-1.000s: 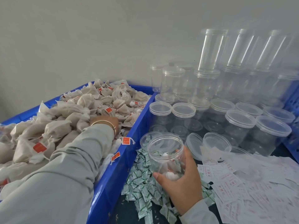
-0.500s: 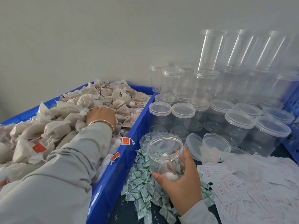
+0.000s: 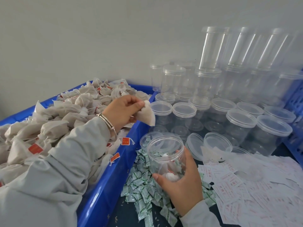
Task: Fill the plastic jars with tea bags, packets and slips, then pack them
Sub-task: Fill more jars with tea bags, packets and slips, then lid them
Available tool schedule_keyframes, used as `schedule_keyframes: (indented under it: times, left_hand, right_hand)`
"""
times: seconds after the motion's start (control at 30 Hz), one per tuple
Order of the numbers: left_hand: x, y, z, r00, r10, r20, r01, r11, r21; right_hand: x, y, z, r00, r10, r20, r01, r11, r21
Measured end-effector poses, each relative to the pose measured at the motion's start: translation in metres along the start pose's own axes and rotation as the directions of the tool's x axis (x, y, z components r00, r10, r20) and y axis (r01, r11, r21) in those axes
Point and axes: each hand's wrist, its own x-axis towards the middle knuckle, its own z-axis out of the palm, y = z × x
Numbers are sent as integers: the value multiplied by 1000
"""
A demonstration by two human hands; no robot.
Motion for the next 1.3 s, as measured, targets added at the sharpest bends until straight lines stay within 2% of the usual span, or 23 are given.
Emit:
schedule_keyframes:
  times: [0.07, 0.1, 0.17, 0.23, 0.3, 0.37, 0.5, 0.57, 0.63, 0.7, 0.77, 0.87, 0.93, 0.97, 1.03, 1.1, 1.13, 1.2, 1.3]
  left_hand:
    - [-9, 5, 9, 981, -4, 195, 33, 989, -144]
    - [-14, 5, 13, 959, 1, 285, 45, 987, -154]
    - [-21, 4, 21, 916, 8, 400, 12, 999, -48]
    - [-28, 2, 27, 886, 41, 461, -134, 976, 170]
    - [-32, 0, 33, 848, 59, 527, -286, 888, 359]
    - [-34, -4, 37, 820, 51, 570, -350, 832, 430]
    - [-35, -6, 41, 825, 20, 565, -320, 841, 437]
    - [-34, -4, 38, 840, 2, 543, -289, 848, 444]
    - [-30, -3, 31, 885, 24, 465, -261, 853, 452]
    - [-20, -2, 20, 948, 84, 306, -245, 809, 535]
    - [-7, -4, 2, 980, 168, 104, -195, 724, 661]
    - [11, -13, -30, 956, 235, -174, -28, 664, 747]
    - [20, -24, -46, 943, 204, -264, 86, 616, 783]
    - [23, -31, -50, 952, 148, -269, 146, 552, 821]
    - [25, -43, -51, 973, -35, -227, 227, 309, 923]
    - [26, -53, -46, 959, -213, -189, 203, 46, 978]
    - [27, -56, -45, 944, -274, -185, 185, -26, 982]
    - [28, -60, -43, 919, -346, -191, 168, -96, 981]
    - [30, -62, -42, 905, -381, -189, 153, -124, 980]
  right_hand:
    - [0, -2, 0, 1000, 11, -4, -11, 1000, 13]
    - [-1, -2, 1, 1000, 13, -11, -13, 1000, 19]
    - [-1, -5, 1, 1000, 8, -20, -7, 1000, 18]
    - [0, -6, 2, 1000, 8, -13, -8, 1000, 26]
    - [0, -6, 2, 1000, 16, -4, -16, 998, 64]
    - [0, -4, 3, 1000, 15, 6, -15, 999, 30]
    - [1, 0, 3, 1000, 15, -12, -15, 1000, 18]
    - [2, 2, 4, 1000, 4, -12, -4, 1000, 15]
    - [1, 5, 4, 999, -18, -26, 19, 1000, 22]
    - [1, 6, 4, 999, -33, -38, 33, 999, 3]
    - [0, 7, 5, 999, -21, -46, 20, 1000, -13]
    - [1, 12, 5, 999, -12, -53, 12, 1000, -7]
    - [2, 16, 4, 999, -20, -40, 20, 1000, -9]
    - [2, 17, 4, 999, -25, -36, 25, 1000, -16]
    - [2, 17, 4, 999, -31, -32, 30, 999, -30]
    - [2, 17, 4, 999, -34, -32, 33, 999, -32]
    - [2, 17, 4, 999, -34, -35, 33, 999, -32]
    - [2, 18, 4, 998, -38, -41, 36, 998, -42]
    - [3, 19, 4, 998, -42, -47, 40, 998, -47]
